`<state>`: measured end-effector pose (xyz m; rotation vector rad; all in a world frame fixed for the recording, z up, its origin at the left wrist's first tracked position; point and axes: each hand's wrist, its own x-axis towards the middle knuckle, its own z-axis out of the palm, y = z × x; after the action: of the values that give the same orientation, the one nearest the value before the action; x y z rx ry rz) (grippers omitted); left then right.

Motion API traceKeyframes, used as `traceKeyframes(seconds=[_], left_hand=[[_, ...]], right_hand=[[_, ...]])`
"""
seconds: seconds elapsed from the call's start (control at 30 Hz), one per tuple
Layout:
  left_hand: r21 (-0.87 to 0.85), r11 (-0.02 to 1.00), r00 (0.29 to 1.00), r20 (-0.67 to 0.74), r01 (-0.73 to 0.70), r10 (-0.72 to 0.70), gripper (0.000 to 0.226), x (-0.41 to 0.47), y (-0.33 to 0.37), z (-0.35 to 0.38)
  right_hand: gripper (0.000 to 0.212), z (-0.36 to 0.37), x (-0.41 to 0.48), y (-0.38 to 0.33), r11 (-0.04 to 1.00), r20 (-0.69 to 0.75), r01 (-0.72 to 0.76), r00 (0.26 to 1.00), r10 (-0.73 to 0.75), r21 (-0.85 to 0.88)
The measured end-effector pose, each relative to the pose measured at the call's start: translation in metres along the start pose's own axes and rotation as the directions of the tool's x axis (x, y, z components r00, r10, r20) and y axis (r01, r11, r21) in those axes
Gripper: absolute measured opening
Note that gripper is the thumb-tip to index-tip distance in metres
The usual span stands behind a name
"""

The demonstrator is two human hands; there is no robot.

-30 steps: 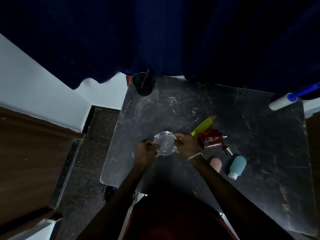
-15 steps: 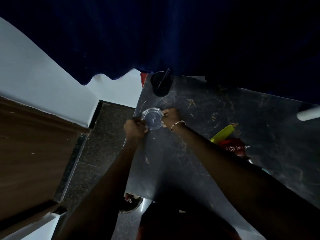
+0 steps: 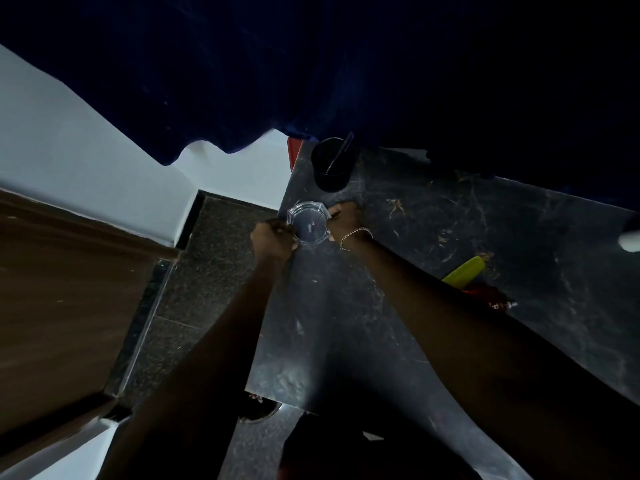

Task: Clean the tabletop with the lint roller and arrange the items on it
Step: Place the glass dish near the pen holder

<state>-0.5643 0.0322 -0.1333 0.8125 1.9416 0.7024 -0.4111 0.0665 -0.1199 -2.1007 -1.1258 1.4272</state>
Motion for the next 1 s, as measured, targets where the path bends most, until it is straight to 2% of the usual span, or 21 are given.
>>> traceKeyframes(seconds=[0.23, 0.3, 0.4, 0.5, 0.67, 0.77, 0.87, 1.0], left_hand=[[0.029, 0.999, 1.0, -0.003, -0.015, 0.015, 0.019, 0.0, -0.004, 0.0], [0.068, 0.997, 1.0, 0.001, -0.023, 0.023, 0.019, -0.003, -0.004, -0.002], [0.23, 0.969, 0.994, -0.031, -0.095, 0.105, 0.021, -0.016, -0.005, -0.008], [0.28, 0.935, 0.969, -0.054, -0.216, 0.24, 0.029, -0.041, -0.014, -0.013], [0.329, 0.819, 0.876, 0.056, -0.47, 0.48, 0.037, -0.105, -0.035, -0.012], [0.4, 0.706, 0.809, 0.217, -0.584, 0.547, 0.051, -0.142, -0.049, -0.001], [0.418, 0.628, 0.754, 0.342, -0.657, 0.561, 0.062, -0.171, -0.058, 0.019], [0.44, 0.369, 0.56, 0.468, -0.819, 0.684, 0.067, -0.194, -0.059, 0.059]], right_hand=[[0.023, 0.002, 0.006, 0.008, 1.0, 0.022, -0.008, 1.0, 0.008, 0.028], [0.02, -0.001, 0.004, 0.013, 1.0, 0.013, 0.028, 1.0, -0.028, 0.01], [0.021, -0.008, -0.01, 0.02, 0.986, -0.048, 0.133, 0.989, -0.138, -0.099], [0.033, -0.021, -0.036, 0.036, 0.965, -0.056, 0.212, 0.973, -0.223, -0.157], [0.048, -0.052, -0.096, 0.083, 0.855, -0.042, 0.394, 0.901, -0.432, -0.337], [0.053, -0.071, -0.133, 0.116, 0.796, -0.063, 0.424, 0.866, -0.495, -0.432], [0.056, -0.093, -0.162, 0.148, 0.712, -0.14, 0.387, 0.817, -0.559, -0.586], [0.056, -0.131, -0.187, 0.188, 0.722, -0.198, 0.297, 0.834, -0.515, -0.625]])
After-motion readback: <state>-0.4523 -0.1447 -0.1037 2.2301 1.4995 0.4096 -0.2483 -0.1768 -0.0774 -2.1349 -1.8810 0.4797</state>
